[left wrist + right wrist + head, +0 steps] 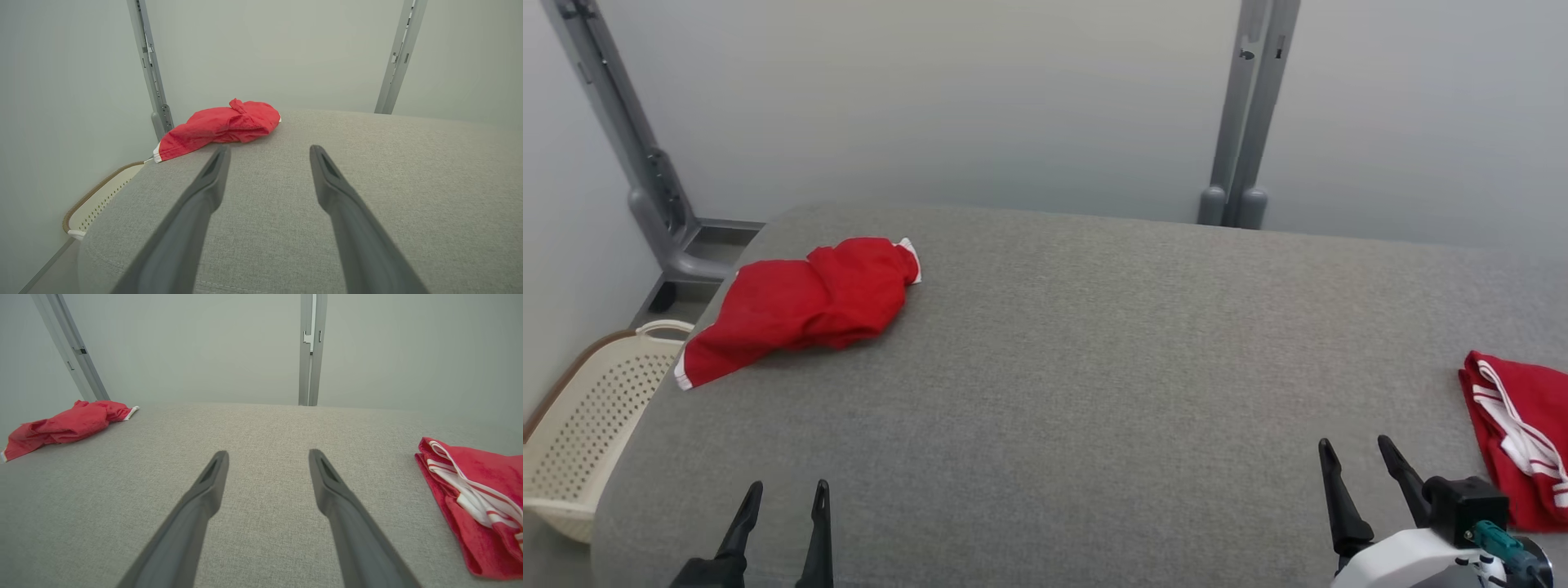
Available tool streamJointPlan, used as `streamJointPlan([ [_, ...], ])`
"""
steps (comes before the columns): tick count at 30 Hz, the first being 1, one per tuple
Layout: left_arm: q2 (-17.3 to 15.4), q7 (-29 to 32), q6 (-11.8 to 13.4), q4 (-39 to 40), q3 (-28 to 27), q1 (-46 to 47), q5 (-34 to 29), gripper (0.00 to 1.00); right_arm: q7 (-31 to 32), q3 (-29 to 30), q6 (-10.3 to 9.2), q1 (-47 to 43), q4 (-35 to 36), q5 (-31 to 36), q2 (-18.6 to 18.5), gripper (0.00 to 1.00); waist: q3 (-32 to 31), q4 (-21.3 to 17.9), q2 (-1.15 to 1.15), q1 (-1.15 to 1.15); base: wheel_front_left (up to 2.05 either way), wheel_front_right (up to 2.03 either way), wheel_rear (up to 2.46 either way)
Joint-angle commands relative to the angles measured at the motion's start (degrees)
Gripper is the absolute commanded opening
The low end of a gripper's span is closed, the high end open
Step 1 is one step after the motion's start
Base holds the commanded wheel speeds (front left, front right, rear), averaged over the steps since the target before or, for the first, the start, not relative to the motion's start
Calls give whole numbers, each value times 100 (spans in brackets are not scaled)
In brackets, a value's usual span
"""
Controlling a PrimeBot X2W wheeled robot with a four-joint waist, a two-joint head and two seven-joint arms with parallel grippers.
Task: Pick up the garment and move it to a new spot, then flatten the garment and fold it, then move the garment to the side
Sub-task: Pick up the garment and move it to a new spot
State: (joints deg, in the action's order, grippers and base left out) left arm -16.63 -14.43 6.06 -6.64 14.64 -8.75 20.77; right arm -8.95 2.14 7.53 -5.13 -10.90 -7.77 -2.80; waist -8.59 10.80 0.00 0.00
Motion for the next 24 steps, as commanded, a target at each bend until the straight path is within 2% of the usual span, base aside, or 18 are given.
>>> streamJointPlan([
  [1, -30, 10, 22, 36, -18, 3, -29, 100, -42, -1, -8, -51, -17, -55, -21, 100, 10, 368, 0, 0, 0, 0, 0],
  [11, -207, 239, 128, 237, -55, -108, -25, 100, -128, -217, -8, 55, -133, -217, -20, 100, 16, 1241, 0, 0, 0, 0, 0],
  [24, -223, 110, 348, 504, -273, -230, 68, 100, -121, -637, -8, 470, -306, -207, -23, 100, 348, 1583, 0, 0, 0, 0, 0],
])
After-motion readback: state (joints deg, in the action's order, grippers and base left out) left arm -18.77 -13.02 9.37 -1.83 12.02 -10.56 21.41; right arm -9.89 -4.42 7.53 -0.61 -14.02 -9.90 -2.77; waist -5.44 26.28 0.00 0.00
